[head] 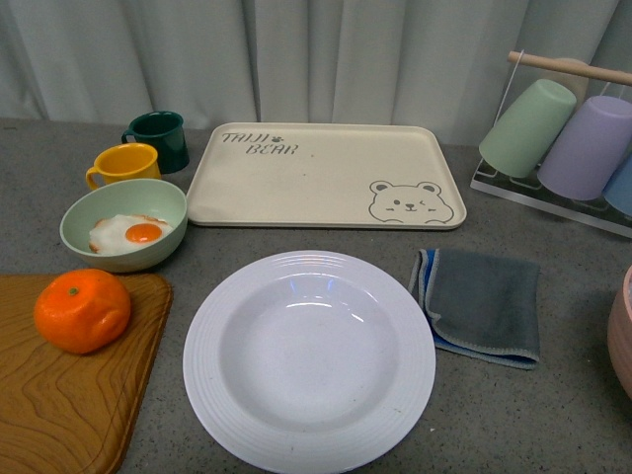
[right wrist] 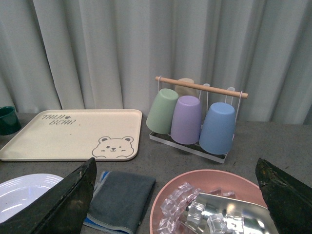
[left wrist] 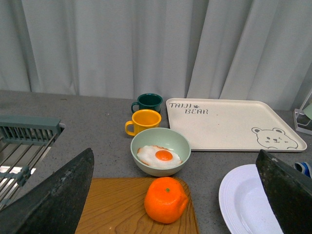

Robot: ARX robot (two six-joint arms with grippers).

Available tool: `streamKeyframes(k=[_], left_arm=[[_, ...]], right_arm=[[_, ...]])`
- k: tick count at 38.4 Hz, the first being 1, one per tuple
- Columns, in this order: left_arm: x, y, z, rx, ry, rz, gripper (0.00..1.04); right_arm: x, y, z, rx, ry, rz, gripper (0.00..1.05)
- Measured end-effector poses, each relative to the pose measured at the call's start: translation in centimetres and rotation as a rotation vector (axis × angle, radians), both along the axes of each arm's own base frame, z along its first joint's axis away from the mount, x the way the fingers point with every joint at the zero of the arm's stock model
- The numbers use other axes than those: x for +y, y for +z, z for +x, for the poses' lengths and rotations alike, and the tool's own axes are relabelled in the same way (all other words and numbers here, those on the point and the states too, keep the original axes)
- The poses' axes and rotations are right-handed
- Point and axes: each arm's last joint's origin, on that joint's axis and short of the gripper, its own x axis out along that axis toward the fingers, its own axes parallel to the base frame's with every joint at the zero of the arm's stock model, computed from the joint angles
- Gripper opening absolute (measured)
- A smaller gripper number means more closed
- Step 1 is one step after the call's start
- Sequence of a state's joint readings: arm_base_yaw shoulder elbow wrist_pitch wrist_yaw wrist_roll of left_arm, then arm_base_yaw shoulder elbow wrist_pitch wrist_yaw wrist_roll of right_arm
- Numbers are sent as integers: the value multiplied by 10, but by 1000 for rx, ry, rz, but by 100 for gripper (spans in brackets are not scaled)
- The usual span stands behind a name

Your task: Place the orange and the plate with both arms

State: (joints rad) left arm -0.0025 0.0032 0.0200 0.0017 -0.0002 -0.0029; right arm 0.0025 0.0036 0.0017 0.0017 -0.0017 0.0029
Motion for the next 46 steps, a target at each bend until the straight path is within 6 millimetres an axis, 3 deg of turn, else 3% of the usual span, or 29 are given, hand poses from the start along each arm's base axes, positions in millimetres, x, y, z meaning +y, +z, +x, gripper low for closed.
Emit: streamKeyframes(k=[26,30,35,40,46], left_arm=[[0,0,0,0,0,0,98],[-2,-4,3,109,27,-49,98],[-13,-2,27,207,-39,-95,98],[-28,-2,74,338,-136,-85,98],[-33,-42,130,637,-136,-45,98]], right_arm=[[0,0,0,0,0,0,95],[0,0,0,0,0,0,95],[0,0,0,0,0,0,95],[0,0,0,0,0,0,95],[0,0,0,0,0,0,95]])
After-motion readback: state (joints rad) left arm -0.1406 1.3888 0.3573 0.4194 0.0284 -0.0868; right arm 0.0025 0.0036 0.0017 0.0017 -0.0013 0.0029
